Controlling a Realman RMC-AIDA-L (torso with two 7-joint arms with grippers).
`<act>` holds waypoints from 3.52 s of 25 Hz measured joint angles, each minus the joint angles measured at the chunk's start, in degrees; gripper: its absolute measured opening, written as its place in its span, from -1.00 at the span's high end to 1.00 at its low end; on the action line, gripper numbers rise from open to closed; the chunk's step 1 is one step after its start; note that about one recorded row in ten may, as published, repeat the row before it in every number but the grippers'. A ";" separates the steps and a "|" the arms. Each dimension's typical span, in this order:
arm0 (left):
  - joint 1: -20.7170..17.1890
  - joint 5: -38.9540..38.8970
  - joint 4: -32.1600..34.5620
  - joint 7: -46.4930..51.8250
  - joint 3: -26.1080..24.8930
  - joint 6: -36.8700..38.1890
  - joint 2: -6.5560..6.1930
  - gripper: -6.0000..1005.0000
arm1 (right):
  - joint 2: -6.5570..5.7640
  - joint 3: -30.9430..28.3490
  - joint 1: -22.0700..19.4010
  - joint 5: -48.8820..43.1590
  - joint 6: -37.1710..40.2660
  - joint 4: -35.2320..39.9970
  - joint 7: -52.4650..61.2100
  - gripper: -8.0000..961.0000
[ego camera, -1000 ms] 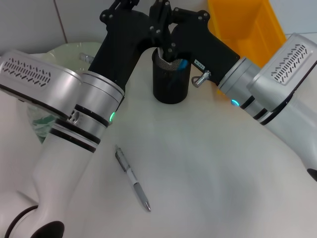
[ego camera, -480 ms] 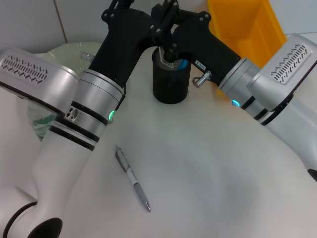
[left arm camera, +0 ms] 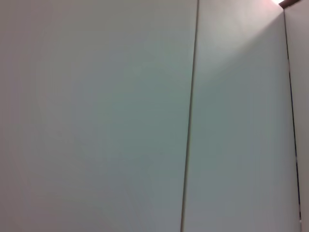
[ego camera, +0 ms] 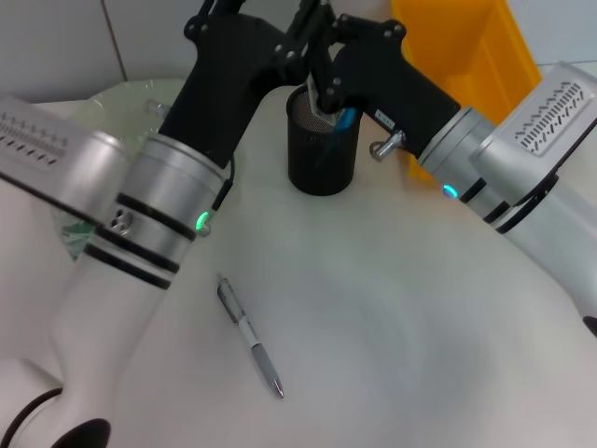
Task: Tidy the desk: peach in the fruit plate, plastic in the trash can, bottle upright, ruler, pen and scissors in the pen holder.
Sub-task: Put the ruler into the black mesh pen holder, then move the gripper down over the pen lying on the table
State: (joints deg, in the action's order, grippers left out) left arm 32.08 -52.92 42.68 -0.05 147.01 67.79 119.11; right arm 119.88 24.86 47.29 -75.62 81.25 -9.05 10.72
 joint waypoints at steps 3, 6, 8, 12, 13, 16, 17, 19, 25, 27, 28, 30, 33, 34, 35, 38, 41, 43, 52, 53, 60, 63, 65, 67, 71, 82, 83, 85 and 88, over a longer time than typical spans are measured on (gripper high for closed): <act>-1.21 4.22 -0.97 4.65 -1.69 0.33 -0.25 -0.34 | 0.00 -0.84 -0.10 0.00 0.07 0.72 0.00 0.97; -2.02 6.62 -1.26 6.47 -2.74 0.46 -0.30 -0.34 | 0.00 -1.63 -0.21 0.03 0.10 1.24 0.00 0.97; -5.12 15.31 -1.26 11.21 -6.78 0.69 -0.63 -0.34 | -0.01 -2.34 -0.22 0.03 -0.01 1.38 0.03 0.97; -6.63 22.27 -1.28 14.96 -9.80 0.69 -0.89 -0.34 | -0.05 -3.26 0.20 0.04 -0.57 1.86 1.39 0.97; -8.06 29.24 -1.37 19.65 -13.04 0.30 -1.19 -0.33 | -0.06 -3.27 0.43 0.04 -1.08 1.90 1.77 0.97; -9.86 36.11 -1.40 24.62 -16.72 0.08 -1.61 -0.33 | -0.06 -3.58 1.11 0.04 -2.73 1.94 2.60 0.97; -9.86 36.11 -1.40 24.62 -16.72 0.08 -1.61 -0.33 | -0.03 -4.36 1.77 0.04 -4.54 1.94 3.01 0.97; -11.66 43.10 -1.42 29.63 -20.55 0.05 -2.02 -0.33 | -0.01 -5.29 2.32 0.04 -6.30 1.93 3.06 0.97; -13.76 58.23 -1.34 39.33 -29.30 -1.53 -2.48 -0.33 | 0.00 -6.81 3.35 0.04 -9.49 1.33 3.07 0.97; -13.84 60.38 -1.29 40.57 -30.68 -2.04 -2.48 -0.33 | 0.00 -7.64 3.85 0.00 -11.19 0.38 3.08 0.97; -13.84 60.38 -1.29 40.57 -30.68 -2.04 -2.48 -0.33 | 0.00 -7.64 3.85 0.00 -11.19 0.38 3.08 0.97; -13.86 66.44 -1.29 43.50 -33.33 -2.37 -2.47 -0.33 | 0.00 -7.87 4.30 0.00 -13.00 0.12 3.08 0.97; -13.88 70.44 -1.29 45.58 -34.95 -2.37 -2.48 -0.33 | 0.00 -8.36 4.96 0.00 -15.18 0.03 3.08 0.97; -13.88 72.01 -1.49 46.65 -35.77 -2.34 -2.53 -0.33 | 0.00 -8.77 5.17 -0.05 -15.84 -0.08 3.08 0.97; -13.88 72.01 -1.49 46.65 -35.77 -2.34 -2.53 -0.33 | 0.00 -9.13 5.31 -0.15 -16.42 -0.16 3.08 0.97; -13.93 75.14 -1.67 48.57 -37.22 -2.33 -2.79 -0.33 | 0.00 -9.34 5.87 -0.15 -18.13 -0.44 3.08 0.97; -13.98 84.17 -1.68 55.26 -41.53 -1.99 -4.01 -0.33 | -0.01 -9.35 6.43 -0.15 -19.91 -0.74 3.08 0.97; -13.98 87.27 -1.53 57.45 -42.91 -1.84 -4.45 -0.33 | -0.01 -9.35 6.74 -0.10 -20.76 -1.12 3.08 0.97; -13.47 109.56 -0.48 70.06 -57.28 4.58 -4.68 -0.33 | 0.00 -9.53 7.64 -0.01 -23.49 -1.61 3.08 0.97; -13.52 109.93 -0.47 70.05 -57.72 4.85 -4.53 -0.33 | 0.00 -9.53 7.64 -0.01 -23.49 -1.61 3.08 0.97; -13.84 112.94 -0.42 70.00 -61.38 6.26 -3.35 -0.33 | -0.01 -12.23 7.93 -0.25 -26.04 -2.04 3.08 0.97; -13.54 113.36 -0.40 70.08 -61.70 6.48 -3.30 -0.33 | -0.01 -11.95 7.93 -0.35 -26.10 -2.28 3.06 0.93; -13.41 113.39 -0.40 70.12 -61.76 6.49 -3.42 -0.33 | 0.00 -11.88 7.93 -0.38 -26.10 -2.32 3.06 0.86; -13.29 113.42 -0.40 70.16 -61.78 6.49 -3.59 -0.33 | -0.01 -11.84 7.93 -0.44 -26.12 -2.50 3.06 0.78; -13.17 113.46 -0.37 69.90 -61.86 6.49 -3.65 -0.33 | 0.00 -12.14 7.72 -0.46 -26.15 -2.92 3.07 0.64; -13.00 113.64 0.55 69.67 -62.10 6.61 -4.02 -0.33 | -0.01 -12.27 5.30 -0.51 -20.85 -3.26 4.50 0.21; -13.00 113.64 0.55 69.67 -62.10 6.61 -4.02 -0.33 | -0.01 -12.27 5.30 -0.51 -20.85 -3.26 4.50 0.17; -13.01 113.65 0.57 69.65 -62.11 6.68 -4.06 -0.33 | -0.01 -12.29 4.76 -0.39 -19.85 -3.08 4.86 0.05; -13.04 113.66 0.61 69.64 -62.11 6.86 -4.07 -0.33 | -0.01 -12.30 3.94 -0.25 -18.70 -2.55 6.28 -0.20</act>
State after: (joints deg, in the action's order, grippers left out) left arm 19.04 60.74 43.28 69.60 84.90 74.64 115.04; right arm 119.88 12.56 51.22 -75.86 62.56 -11.60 17.01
